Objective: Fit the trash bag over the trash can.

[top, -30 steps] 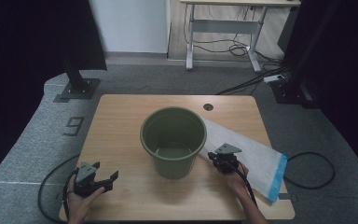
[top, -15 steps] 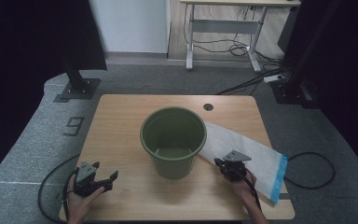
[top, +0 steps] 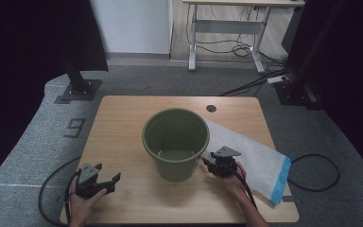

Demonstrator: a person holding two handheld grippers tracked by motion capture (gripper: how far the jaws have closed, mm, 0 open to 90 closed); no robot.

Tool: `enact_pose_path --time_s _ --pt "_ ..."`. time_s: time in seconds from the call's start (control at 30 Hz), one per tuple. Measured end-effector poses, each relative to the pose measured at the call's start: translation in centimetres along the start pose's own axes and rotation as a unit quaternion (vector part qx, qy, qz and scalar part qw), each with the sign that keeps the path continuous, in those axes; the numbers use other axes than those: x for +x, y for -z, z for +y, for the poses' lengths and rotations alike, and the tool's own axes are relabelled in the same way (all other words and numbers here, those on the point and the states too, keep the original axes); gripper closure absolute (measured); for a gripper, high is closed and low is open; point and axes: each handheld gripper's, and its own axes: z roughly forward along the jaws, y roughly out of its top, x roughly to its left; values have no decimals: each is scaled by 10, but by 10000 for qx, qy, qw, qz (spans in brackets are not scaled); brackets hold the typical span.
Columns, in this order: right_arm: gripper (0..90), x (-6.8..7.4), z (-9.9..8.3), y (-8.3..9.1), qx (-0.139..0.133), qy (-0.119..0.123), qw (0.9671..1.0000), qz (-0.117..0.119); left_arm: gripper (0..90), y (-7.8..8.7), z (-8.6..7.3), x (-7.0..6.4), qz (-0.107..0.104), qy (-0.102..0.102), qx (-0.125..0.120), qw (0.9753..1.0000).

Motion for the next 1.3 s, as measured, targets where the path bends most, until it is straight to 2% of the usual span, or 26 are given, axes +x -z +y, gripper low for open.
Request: enact_pose_path --time_s 0.1,0.17,0.2,0.3,0.4,0.43,0.53,0.73,0.9,1.07,1.23,1.27,1.3 --pt "516 0 1 -7 94 -32 9999 -40 151 0 1 0 -45 38 -46 10000" --pt "548 3 1 -12 180 60 9998 -105 151 0 1 0 -37 41 -57 10000" --pt "578 4 1 -14 218 115 9996 -171 152 0 1 0 -37 41 -57 10000" --pt "721 3 2 -16 270 112 9994 -174 151 -1 1 0 -45 32 -35 10000" --pt "868 0 1 -15 341 4 9993 -154 151 -1 1 -1 -61 10 -27 10000" --pt "885 -1 0 -14 347 1 9993 -155 151 -1 1 -1 -80 14 -44 10000" --pt "888 -3 -5 -6 390 -73 9991 -175 151 1 2 -1 -130 54 -106 9998" --pt "889 5 -22 27 477 72 9984 -288 151 2 4 0 -203 102 -206 9995" --pt "889 1 -32 51 385 -177 9986 -310 154 1 7 2 -287 175 -313 9989" --pt "889 -2 -48 72 453 -320 9977 -377 155 -6 9 4 -345 167 -263 9989" --pt "888 -2 -56 83 560 -249 9968 -515 156 -10 12 4 -383 146 -250 9988" --pt "876 -1 -55 84 561 -238 9968 -524 156 -11 12 4 -397 137 -256 9988" --pt "819 0 -54 85 555 -213 9970 -495 156 -11 13 4 -404 131 -259 9988"
